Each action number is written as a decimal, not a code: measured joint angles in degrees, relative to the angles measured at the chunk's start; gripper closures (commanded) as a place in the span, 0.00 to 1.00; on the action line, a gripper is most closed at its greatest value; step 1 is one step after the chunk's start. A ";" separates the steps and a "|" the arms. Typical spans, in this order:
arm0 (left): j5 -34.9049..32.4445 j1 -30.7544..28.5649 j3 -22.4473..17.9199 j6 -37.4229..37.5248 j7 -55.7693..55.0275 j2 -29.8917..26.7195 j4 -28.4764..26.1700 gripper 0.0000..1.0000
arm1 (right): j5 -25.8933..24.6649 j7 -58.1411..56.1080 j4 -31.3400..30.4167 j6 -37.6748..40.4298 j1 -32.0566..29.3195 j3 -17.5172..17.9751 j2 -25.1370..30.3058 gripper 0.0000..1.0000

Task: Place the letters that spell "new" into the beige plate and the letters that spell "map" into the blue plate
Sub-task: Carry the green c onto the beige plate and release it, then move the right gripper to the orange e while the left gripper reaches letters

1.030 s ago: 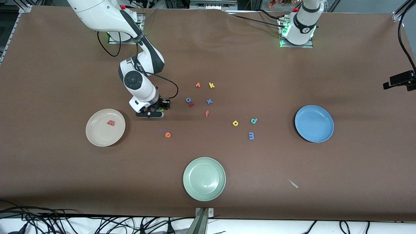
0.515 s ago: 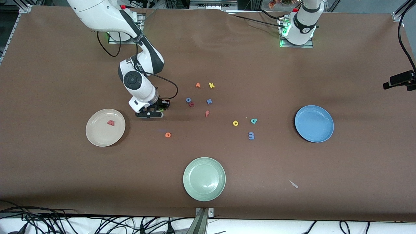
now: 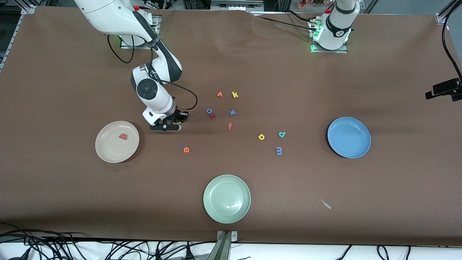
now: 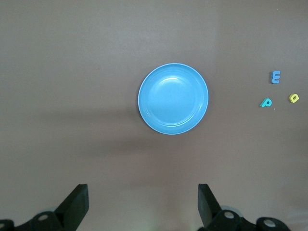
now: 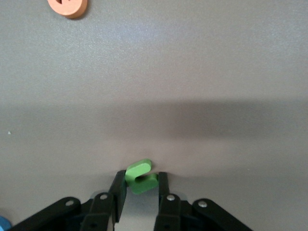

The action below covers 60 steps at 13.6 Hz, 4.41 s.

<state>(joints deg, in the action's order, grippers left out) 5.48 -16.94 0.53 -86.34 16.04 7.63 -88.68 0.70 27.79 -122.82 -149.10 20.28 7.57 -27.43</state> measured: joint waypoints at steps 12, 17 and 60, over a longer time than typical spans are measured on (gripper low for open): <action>0.00 -0.02 0.00 0.00 0.00 0.00 0.00 0.00 | -0.32 -15.04 10.88 16.34 -0.48 -10.70 1.28 0.72; 0.00 -0.03 0.02 0.00 0.00 0.00 0.00 0.00 | -0.33 -27.21 10.89 16.69 -0.72 -16.95 1.45 0.71; -0.49 20.56 17.67 -44.72 -24.36 8.09 -28.75 0.00 | 3.11 4.58 27.75 12.51 9.33 -11.54 -13.39 0.00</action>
<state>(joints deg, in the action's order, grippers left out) 4.99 3.62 18.20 -131.06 -8.32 15.72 -117.43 3.81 32.37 -95.07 -136.60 29.61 -3.97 -40.83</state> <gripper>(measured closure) 0.000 0.000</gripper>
